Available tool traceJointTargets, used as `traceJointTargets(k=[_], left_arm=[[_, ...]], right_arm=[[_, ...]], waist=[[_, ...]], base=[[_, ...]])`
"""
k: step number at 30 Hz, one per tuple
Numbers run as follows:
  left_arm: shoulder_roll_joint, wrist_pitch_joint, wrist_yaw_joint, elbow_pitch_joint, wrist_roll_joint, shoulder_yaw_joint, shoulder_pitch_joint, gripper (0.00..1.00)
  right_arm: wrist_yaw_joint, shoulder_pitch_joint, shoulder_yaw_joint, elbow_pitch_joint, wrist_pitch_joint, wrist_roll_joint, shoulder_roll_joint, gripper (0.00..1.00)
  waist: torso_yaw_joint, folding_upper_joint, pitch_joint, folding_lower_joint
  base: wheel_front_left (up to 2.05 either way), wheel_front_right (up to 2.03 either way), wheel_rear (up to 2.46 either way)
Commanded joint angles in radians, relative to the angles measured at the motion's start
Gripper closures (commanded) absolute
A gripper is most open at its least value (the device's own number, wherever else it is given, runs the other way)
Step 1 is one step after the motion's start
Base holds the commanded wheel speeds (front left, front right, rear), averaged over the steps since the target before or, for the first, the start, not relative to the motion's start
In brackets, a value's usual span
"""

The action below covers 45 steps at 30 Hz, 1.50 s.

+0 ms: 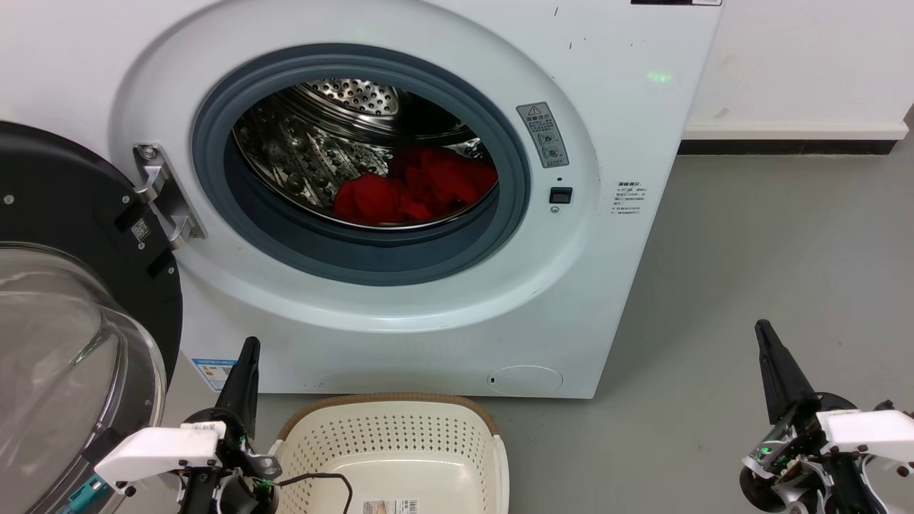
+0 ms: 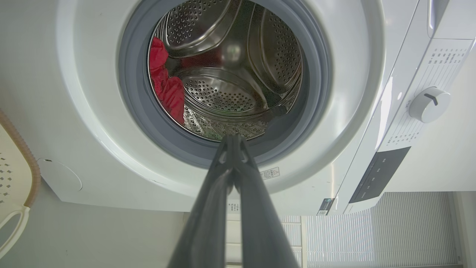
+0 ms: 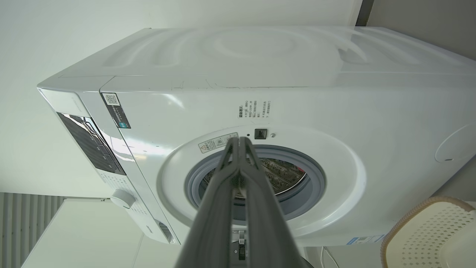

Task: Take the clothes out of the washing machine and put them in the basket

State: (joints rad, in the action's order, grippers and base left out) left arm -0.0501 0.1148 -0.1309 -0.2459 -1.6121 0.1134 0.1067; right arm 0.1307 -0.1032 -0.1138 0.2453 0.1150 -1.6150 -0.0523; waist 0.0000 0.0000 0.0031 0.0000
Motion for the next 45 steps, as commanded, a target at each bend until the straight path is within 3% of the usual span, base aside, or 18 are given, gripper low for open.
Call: traceJointTargets(k=[1,10,11,21,33,45], left_arm=[[0.0,0.002,-0.002,0.0,-0.002,0.002,0.006,1.0],[0.0,0.001,-0.002,0.0,-0.002,0.002,0.006,1.0],[0.0,-0.001,0.0,-0.003,0.0,0.0,-0.001,0.0],[0.003,-0.035,0.001,0.0,0.059,0.0,-0.041,0.0],[0.002,-0.096,0.058,0.076,0.35,-0.034,-0.061,0.0],[0.002,-0.141,0.095,0.119,0.563,-0.068,-0.081,0.0]], right_arm=[[0.0,-0.013,0.0,0.001,0.0,0.004,0.003,1.0],[0.0,-0.013,0.0,0.001,0.0,0.004,0.003,1.0],[0.0,0.002,0.0,0.002,-0.001,0.0,0.0,0.0],[0.0,0.043,0.002,0.01,-0.034,0.054,0.001,0.0],[0.0,0.07,0.009,-0.074,-0.095,0.356,0.001,0.0],[0.0,0.099,0.046,-0.141,-0.14,0.623,0.001,0.0]], waist=[[0.0,0.0,0.0,0.0],[0.0,0.0,0.0,0.0],[0.0,0.0,0.0,0.0],[0.0,0.0,0.0,0.0],[-0.002,0.0,0.001,0.0],[-0.003,0.0,0.001,0.0]], base=[[0.0,0.0,0.0],[0.0,0.0,0.0],[0.0,0.0,0.0],[0.0,0.0,0.0],[0.0,0.0,0.0],[0.0,0.0,0.0]])
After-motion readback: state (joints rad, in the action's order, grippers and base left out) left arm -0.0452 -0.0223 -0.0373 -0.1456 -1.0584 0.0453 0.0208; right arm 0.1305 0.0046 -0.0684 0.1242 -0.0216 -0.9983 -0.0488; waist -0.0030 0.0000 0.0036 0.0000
